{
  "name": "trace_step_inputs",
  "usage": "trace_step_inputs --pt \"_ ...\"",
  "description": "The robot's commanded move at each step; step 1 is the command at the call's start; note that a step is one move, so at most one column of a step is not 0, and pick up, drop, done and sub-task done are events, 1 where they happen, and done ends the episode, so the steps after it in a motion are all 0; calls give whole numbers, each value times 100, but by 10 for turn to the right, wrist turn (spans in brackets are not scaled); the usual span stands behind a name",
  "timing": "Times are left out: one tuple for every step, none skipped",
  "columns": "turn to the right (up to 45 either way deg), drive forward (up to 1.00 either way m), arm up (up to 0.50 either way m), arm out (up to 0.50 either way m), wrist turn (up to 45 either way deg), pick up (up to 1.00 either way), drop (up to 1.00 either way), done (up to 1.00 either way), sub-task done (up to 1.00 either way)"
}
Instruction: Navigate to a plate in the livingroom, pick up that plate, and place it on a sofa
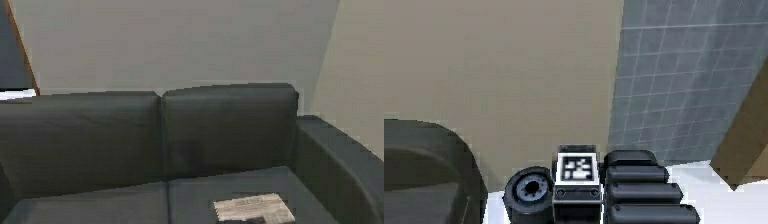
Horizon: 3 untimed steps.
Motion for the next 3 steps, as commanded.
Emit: trace_step_inputs --pt "-450 0 0 0 0 0 0 0 0" --pt "-450 0 0 0 0 0 0 0 0" --pt "-30 0 0 0 0 0 0 0 0"
